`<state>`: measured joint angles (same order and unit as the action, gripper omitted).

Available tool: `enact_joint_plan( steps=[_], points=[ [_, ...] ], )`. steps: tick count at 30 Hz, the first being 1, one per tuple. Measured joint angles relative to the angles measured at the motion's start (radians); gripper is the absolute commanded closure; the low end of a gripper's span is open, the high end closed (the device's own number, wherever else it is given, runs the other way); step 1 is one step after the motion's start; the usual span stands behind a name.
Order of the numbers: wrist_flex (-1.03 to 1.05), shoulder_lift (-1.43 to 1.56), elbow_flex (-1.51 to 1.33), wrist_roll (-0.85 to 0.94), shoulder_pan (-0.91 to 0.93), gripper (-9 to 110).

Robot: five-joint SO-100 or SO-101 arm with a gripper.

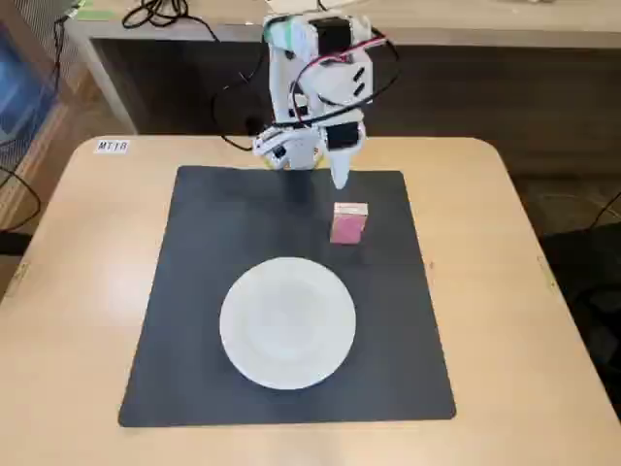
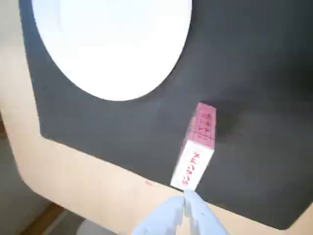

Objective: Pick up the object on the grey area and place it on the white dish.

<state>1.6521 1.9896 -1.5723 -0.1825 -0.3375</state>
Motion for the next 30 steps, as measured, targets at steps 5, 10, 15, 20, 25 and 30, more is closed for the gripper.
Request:
enact_joint_plan(
  steps=[5, 10, 15, 20, 25, 30],
  points=[
    [0.031, -0.035, 0.002, -0.021, -0.044, 101],
    [0.037, -0.044, 0.003, -0.084, -0.097, 80],
    [0.037, -0.044, 0.003, -0.129, -0.150, 78],
    [0.037, -0.055, 0.003, -0.201, -0.161, 76],
    [0.043, -0.071, 0.003, -0.250, -0.163, 72],
    [0.043, -0.100, -0.002, -0.272, -0.167, 71]
  ],
)
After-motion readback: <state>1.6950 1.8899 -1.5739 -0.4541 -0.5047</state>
